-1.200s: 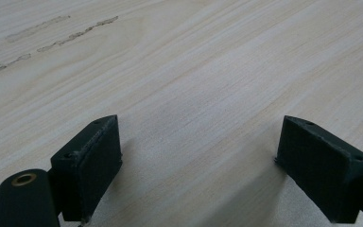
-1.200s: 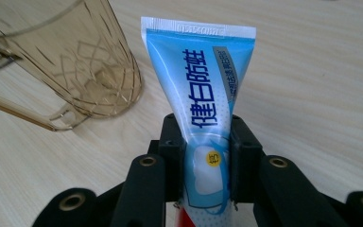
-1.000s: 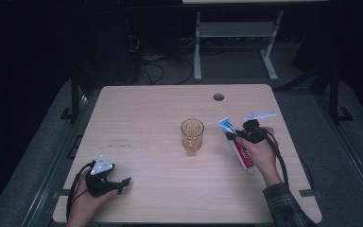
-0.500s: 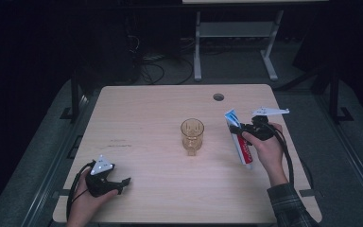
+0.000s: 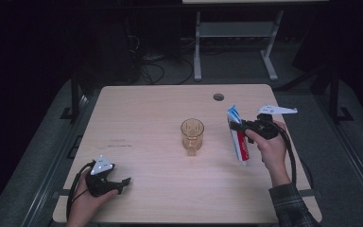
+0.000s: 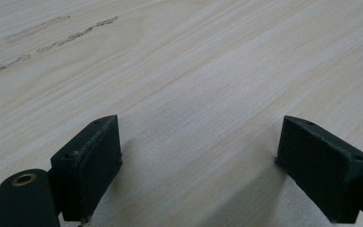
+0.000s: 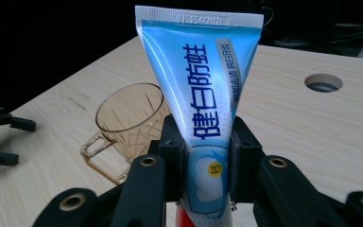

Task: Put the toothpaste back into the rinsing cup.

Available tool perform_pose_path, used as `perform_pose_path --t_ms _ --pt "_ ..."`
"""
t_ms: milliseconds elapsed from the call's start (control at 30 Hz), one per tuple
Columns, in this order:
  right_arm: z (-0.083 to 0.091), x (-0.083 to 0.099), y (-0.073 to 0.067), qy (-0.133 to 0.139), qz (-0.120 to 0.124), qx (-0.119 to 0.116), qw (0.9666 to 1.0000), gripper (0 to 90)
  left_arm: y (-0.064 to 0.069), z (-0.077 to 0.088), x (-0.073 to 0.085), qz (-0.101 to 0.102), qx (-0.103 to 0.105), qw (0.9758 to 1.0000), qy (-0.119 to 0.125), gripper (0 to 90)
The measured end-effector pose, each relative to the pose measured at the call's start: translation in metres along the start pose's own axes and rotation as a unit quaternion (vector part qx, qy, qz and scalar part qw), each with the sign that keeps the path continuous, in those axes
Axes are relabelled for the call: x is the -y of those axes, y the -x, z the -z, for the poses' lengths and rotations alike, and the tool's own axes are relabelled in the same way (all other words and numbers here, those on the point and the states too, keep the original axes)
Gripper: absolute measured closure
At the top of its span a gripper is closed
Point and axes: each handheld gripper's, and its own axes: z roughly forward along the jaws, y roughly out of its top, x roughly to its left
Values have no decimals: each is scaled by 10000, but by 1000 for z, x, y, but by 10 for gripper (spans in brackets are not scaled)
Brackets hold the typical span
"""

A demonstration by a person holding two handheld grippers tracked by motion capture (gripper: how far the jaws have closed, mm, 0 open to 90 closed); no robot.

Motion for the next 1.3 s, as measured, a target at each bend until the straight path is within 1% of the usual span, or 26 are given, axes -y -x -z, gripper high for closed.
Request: perform_pose_path --t_ms 300,567,1300 --pt "3 -9 -7 57 179 -112 9998 716 0 0 0 -7 -2 10000 1 134" --pt "3 -22 -13 102 305 -169 9993 716 0 0 0 14 0 10000 12 134" --pt "-13 -63 -30 161 559 -284 9979 716 0 0 0 4 -5 10000 11 134"
